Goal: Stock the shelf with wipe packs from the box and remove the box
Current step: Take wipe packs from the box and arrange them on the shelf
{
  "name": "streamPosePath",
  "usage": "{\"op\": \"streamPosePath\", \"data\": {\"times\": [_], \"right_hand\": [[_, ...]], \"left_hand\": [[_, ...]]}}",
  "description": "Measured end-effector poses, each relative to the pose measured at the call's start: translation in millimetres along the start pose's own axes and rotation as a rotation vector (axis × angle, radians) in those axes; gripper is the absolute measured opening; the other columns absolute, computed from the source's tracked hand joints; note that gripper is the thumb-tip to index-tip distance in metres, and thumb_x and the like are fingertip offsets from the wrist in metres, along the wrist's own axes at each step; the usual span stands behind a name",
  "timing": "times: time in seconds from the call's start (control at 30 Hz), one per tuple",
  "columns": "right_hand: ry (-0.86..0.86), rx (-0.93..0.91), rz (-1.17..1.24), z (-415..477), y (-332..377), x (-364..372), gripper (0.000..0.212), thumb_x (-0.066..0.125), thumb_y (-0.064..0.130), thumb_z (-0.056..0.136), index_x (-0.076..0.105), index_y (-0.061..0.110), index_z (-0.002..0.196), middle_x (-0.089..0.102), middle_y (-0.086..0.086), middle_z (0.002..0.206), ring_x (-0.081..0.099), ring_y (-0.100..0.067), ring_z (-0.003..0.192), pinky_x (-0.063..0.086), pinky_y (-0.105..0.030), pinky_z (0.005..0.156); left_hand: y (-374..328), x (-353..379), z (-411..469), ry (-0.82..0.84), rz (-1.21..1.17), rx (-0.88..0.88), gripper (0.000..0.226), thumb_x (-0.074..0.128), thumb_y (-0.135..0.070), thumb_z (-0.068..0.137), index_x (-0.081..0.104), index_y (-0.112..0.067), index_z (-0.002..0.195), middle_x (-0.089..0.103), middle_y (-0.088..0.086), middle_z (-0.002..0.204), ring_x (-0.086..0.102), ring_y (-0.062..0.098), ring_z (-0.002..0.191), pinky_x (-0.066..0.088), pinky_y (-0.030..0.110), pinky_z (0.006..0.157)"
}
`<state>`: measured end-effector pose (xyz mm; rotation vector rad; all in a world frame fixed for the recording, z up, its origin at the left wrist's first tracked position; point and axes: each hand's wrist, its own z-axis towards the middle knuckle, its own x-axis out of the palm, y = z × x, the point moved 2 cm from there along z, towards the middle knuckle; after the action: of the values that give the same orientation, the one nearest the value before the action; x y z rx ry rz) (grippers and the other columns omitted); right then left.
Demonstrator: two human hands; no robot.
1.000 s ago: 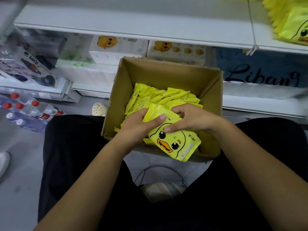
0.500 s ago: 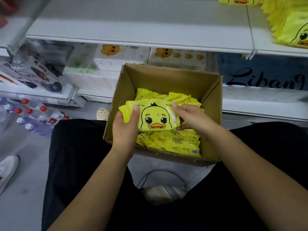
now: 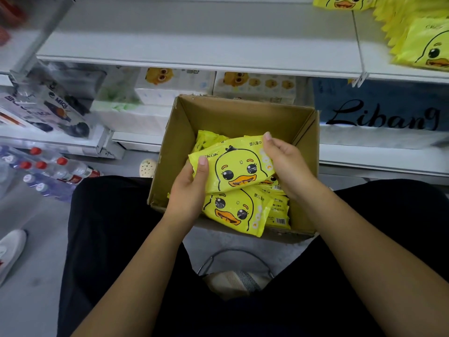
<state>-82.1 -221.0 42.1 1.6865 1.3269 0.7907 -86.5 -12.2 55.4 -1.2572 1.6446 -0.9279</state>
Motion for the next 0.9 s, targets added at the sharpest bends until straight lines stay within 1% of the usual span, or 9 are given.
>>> {"op": "streamPosePath", "data": {"times": [0.13, 0.23, 0.33, 0.5, 0.57, 0.67, 0.77, 0.83, 0.9], "right_hand": [[-0.035, 0.002, 0.094, 4, -5, -1, 0.086, 0.06, 0.091, 0.065, 0.063, 0.034, 0.13, 0.069, 0.007, 0.129, 0.06, -0.021, 0.125, 0.04, -0.055, 0.112], [-0.109, -0.021, 0.123, -1, 1, -2, 0.064, 0.062, 0.075, 0.077, 0.071, 0.029, 0.12, 0.074, 0.004, 0.119, 0.066, -0.023, 0.117, 0.045, -0.056, 0.109], [-0.18, -0.041, 0.139, -3, 3, 0, 0.037, 0.058, 0.054, 0.095, 0.075, 0.023, 0.108, 0.077, -0.001, 0.106, 0.07, -0.029, 0.108, 0.051, -0.055, 0.103], [-0.262, -0.07, 0.157, -4, 3, 4, 0.039, 0.055, 0.044, 0.101, 0.071, 0.009, 0.092, 0.071, -0.02, 0.106, 0.066, -0.024, 0.09, 0.052, -0.055, 0.099], [-0.281, -0.079, 0.161, -5, 3, 5, 0.04, 0.054, 0.043, 0.102, 0.072, 0.01, 0.092, 0.072, -0.017, 0.106, 0.066, -0.021, 0.091, 0.052, -0.052, 0.1], [-0.263, -0.07, 0.149, -3, 2, 2, 0.036, 0.054, 0.049, 0.1, 0.075, 0.02, 0.094, 0.076, -0.007, 0.104, 0.07, -0.026, 0.106, 0.053, -0.05, 0.1], [-0.132, 0.006, 0.152, 4, 2, -6, 0.044, 0.057, 0.062, 0.092, 0.074, 0.025, 0.11, 0.077, 0.001, 0.107, 0.07, -0.024, 0.108, 0.051, -0.053, 0.102], [-0.045, 0.07, 0.138, 5, 4, -13, 0.054, 0.051, 0.063, 0.095, 0.07, 0.016, 0.114, 0.077, -0.001, 0.097, 0.072, -0.021, 0.092, 0.058, -0.047, 0.086], [0.015, 0.039, 0.017, 3, 6, -16, 0.05, 0.046, 0.056, 0.101, 0.068, 0.011, 0.101, 0.076, -0.008, 0.082, 0.066, -0.017, 0.064, 0.054, -0.032, 0.059]], "left_hand": [[-6, 1, -5, 0.022, -0.013, -0.034, 0.051, 0.036, -0.064, 0.101, 0.066, -0.034, 0.128, 0.074, -0.016, 0.116, 0.067, 0.007, 0.113, 0.05, 0.039, 0.106], [-6, 4, -6, 0.022, 0.014, -0.018, 0.047, 0.032, -0.056, 0.105, 0.069, -0.031, 0.119, 0.074, -0.017, 0.11, 0.067, 0.0, 0.108, 0.05, 0.031, 0.102], [-3, 8, -8, 0.002, -0.013, -0.015, 0.046, 0.033, -0.056, 0.106, 0.071, -0.031, 0.115, 0.075, -0.012, 0.115, 0.067, 0.008, 0.114, 0.048, 0.041, 0.108], [-2, 12, -9, -0.059, -0.126, -0.03, 0.043, 0.037, -0.049, 0.108, 0.074, -0.027, 0.107, 0.077, -0.005, 0.11, 0.07, 0.017, 0.111, 0.049, 0.05, 0.106], [-5, 14, -10, -0.055, -0.154, -0.034, 0.043, 0.037, -0.047, 0.108, 0.074, -0.026, 0.108, 0.077, -0.003, 0.112, 0.07, 0.019, 0.113, 0.049, 0.052, 0.107], [-7, 15, -10, -0.048, -0.152, -0.037, 0.043, 0.034, -0.046, 0.109, 0.072, -0.026, 0.11, 0.077, -0.003, 0.112, 0.07, 0.017, 0.112, 0.05, 0.05, 0.106], [-11, 14, -12, -0.064, -0.113, -0.005, 0.044, 0.033, -0.05, 0.108, 0.072, -0.031, 0.108, 0.077, -0.007, 0.11, 0.071, 0.014, 0.11, 0.052, 0.048, 0.103], [-13, 11, -12, -0.098, -0.107, 0.011, 0.044, 0.032, -0.051, 0.107, 0.072, -0.032, 0.105, 0.078, -0.01, 0.106, 0.072, 0.011, 0.105, 0.055, 0.044, 0.099], [-15, 8, -11, -0.131, -0.117, 0.021, 0.044, 0.031, -0.052, 0.107, 0.071, -0.032, 0.104, 0.078, -0.014, 0.101, 0.073, 0.007, 0.099, 0.058, 0.04, 0.094]]}}
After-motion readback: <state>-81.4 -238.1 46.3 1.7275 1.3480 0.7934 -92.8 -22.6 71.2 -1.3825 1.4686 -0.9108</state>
